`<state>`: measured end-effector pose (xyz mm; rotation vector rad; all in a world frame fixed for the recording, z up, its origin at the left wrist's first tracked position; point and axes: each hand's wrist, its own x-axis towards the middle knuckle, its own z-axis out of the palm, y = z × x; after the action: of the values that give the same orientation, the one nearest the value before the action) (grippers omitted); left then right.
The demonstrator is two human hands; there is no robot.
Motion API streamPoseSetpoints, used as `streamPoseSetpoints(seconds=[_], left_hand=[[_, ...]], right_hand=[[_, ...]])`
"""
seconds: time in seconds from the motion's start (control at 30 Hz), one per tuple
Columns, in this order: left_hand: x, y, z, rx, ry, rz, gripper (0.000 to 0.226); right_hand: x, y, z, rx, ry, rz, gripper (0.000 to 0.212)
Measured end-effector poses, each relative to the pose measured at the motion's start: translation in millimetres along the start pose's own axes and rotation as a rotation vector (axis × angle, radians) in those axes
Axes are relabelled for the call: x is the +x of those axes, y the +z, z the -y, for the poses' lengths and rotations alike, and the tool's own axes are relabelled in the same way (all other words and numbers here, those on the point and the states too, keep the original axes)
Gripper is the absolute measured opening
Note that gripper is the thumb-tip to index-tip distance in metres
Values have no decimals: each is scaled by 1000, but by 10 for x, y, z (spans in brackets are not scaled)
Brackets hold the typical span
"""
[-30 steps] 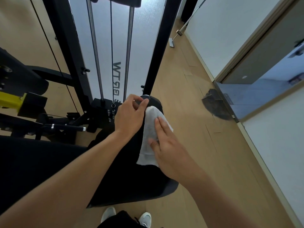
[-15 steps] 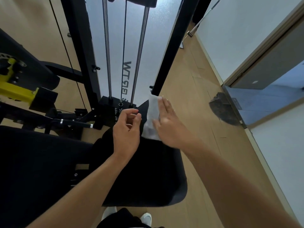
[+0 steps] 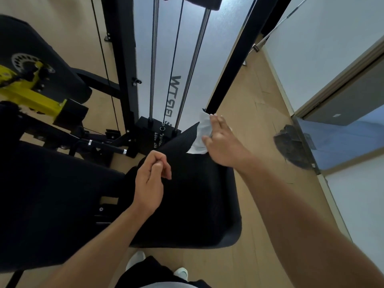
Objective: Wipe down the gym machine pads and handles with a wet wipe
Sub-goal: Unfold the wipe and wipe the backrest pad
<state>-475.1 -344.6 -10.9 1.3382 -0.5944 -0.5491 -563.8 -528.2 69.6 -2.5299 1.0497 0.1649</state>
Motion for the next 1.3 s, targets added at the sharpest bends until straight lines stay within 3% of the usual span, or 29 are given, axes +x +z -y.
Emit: streamPoseSetpoints(seconds=[0.2,0.27,0.4,0.47,0.57,0.63,0.77,0.87,1.0,1.07,1.2,1.3], left_hand=[[-177,-24,42,139,-46,-29,28],[-245,-16,35,177,-56,-47,27],[-369,-18,-12,214,-68,-75,25],[-423,-33,-22,247,-84,-71,24],[-492,-70,-16,257,-110,-78,21],[-560,-82,-11,260,-117,-88,19],[-709,-122,11,258,-164,-103,22],[-823,-167,37,229,-198,-153,19],[-997,-172,66,217,-235,-263,16],[-1067,-117,67,211,-248,-277,19],[-1141,21,-3,178,-196,-239,22],[-1220,10,-13,154,-173,-263,22]], right_hand=[[-429,-10,-91,-217,-199,29,68],[-764,-1,-98,-348,-359,94,76],[-1467,151,-73,-702,-764,186,53],[-1588,161,-7,-824,-866,280,54],[-1260,12,161,-815,-785,472,54],[-747,-107,175,-860,-653,378,58],[0,-307,260,-1047,-369,366,65],[-343,-119,373,-1040,-403,430,66],[-1018,143,330,-1059,-899,521,55],[-763,19,345,-1033,-798,552,55],[81,-328,323,-1112,-445,387,61],[49,-308,332,-1135,-465,381,60]])
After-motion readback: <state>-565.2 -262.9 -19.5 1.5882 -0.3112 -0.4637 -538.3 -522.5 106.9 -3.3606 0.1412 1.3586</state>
